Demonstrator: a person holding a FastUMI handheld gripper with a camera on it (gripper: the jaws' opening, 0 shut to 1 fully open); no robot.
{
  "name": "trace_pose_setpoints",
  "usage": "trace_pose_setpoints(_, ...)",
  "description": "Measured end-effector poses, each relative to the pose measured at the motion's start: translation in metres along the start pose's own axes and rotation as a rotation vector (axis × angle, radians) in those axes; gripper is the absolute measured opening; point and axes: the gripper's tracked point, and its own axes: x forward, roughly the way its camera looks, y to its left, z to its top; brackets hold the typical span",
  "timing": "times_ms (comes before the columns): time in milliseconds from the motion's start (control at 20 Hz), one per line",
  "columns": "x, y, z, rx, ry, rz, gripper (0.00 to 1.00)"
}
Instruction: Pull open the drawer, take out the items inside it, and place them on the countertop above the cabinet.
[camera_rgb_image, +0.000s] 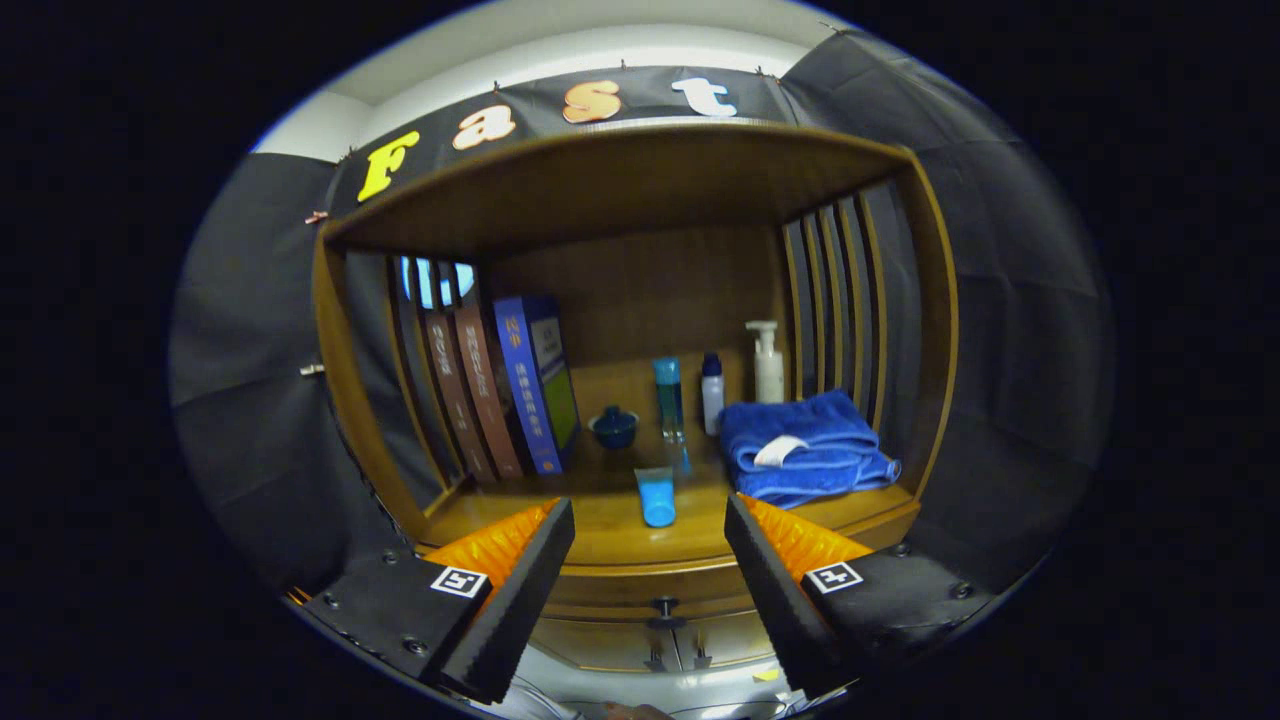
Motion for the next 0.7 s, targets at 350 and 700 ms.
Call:
trace_pose_setpoints(350,-0.053,0.007,0.057,-0.01,-0.108,0.016,1.0)
trace_pose_setpoints(700,-0.072,0.009,0.072,-0.031,-0.166,0.004,0.99)
